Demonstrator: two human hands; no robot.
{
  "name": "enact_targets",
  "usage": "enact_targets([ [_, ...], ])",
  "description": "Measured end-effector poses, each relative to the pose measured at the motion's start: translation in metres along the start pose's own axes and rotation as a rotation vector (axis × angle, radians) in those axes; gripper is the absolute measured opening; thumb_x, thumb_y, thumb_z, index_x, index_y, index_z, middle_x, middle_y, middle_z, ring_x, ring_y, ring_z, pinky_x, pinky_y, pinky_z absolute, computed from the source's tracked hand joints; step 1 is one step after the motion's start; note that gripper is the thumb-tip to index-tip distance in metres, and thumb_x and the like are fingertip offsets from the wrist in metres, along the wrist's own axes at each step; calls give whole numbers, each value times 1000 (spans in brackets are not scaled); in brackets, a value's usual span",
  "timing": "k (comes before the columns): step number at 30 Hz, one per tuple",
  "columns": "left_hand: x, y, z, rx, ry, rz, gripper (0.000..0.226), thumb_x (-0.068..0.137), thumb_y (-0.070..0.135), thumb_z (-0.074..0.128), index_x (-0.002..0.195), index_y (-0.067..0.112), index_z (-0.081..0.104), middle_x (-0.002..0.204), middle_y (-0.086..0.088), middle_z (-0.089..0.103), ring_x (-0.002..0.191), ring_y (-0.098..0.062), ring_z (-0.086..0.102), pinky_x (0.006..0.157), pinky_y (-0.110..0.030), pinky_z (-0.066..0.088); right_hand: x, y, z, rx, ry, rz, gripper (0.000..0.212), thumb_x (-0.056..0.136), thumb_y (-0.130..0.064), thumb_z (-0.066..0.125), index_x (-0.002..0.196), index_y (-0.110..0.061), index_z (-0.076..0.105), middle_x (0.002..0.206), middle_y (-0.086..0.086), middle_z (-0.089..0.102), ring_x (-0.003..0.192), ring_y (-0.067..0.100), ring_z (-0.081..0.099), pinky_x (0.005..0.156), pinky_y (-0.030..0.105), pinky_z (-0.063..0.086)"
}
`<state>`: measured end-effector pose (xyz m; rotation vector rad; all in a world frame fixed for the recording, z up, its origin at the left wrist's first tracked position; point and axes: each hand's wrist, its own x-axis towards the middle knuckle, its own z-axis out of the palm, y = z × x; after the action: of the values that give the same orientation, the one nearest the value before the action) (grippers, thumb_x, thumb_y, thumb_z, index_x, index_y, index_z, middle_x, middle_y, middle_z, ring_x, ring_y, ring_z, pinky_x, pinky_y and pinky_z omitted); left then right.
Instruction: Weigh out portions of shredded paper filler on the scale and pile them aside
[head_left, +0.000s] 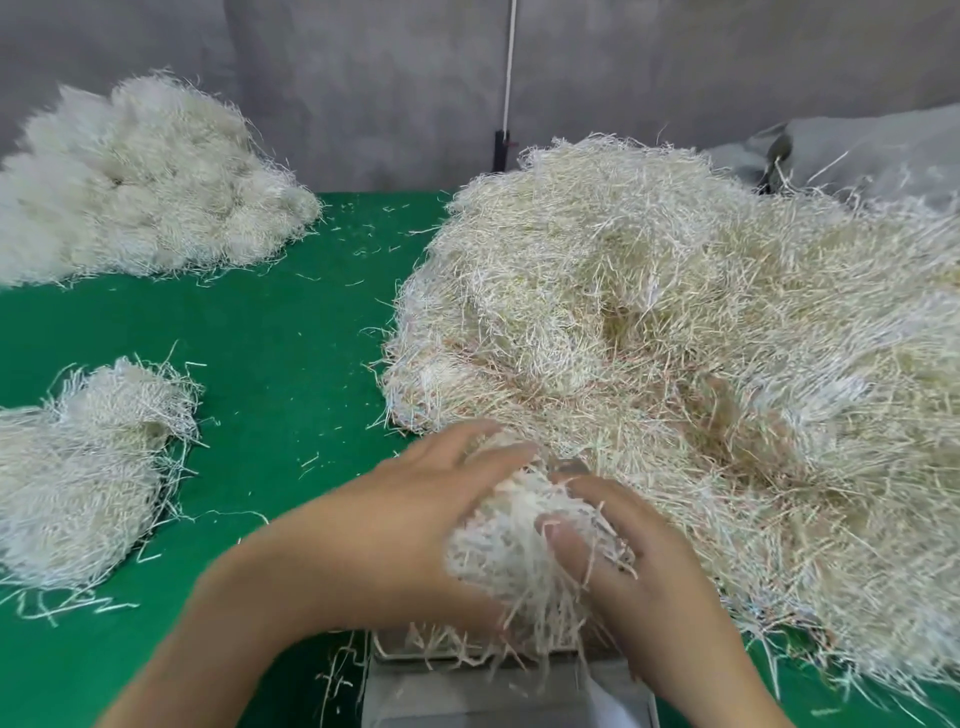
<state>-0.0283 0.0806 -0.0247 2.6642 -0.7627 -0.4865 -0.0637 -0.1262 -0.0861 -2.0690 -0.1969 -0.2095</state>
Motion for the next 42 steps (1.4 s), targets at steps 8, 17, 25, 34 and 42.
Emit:
enact_targets([
  [8, -13, -15, -23, -148, 243, 52, 76, 62, 97, 40, 132, 74, 22, 135, 58, 12, 120, 37, 14, 96, -14, 23, 4, 2, -40, 526, -2, 35, 64, 63, -33, 55, 125, -43, 63, 141, -25, 52, 131, -7, 44, 106, 44, 34],
  [17, 16, -15, -29, -208, 433, 121, 58, 80, 86, 35, 133, 63, 37, 130, 48, 37, 112, 37, 28, 93, -14, 30, -9, -3, -47, 707, 329, -31, 42, 78, -18, 41, 113, -22, 65, 134, 0, 62, 132, 13, 51, 113, 42, 25],
  [25, 47, -23, -35, -196, 397, 202, 49, 88, 71, 42, 129, 47, 54, 129, 33, 54, 116, 18, 47, 98, -22, 41, -7, -18, -36, 318, 325, 126, 26, 87, -28, 60, 110, -35, 69, 113, -26, 68, 105, -19, 55, 84, 14, 35],
  [34, 54, -39, -30, -220, 413, 229, 40, 88, 66, 46, 120, 46, 61, 117, 36, 60, 106, 23, 50, 85, -15, 41, -2, -30, -44, 247, 348, 119, 23, 94, -13, 60, 107, -30, 71, 110, -19, 71, 106, -8, 61, 86, 17, 40],
  [42, 39, -38, -37, -224, 478, 259, 36, 88, 61, 47, 116, 45, 64, 111, 42, 58, 100, 27, 50, 77, -7, 34, 0, -34, -43, 248, 326, 61, 25, 91, -10, 58, 105, -25, 72, 105, -15, 73, 104, -7, 63, 80, 1, 43],
])
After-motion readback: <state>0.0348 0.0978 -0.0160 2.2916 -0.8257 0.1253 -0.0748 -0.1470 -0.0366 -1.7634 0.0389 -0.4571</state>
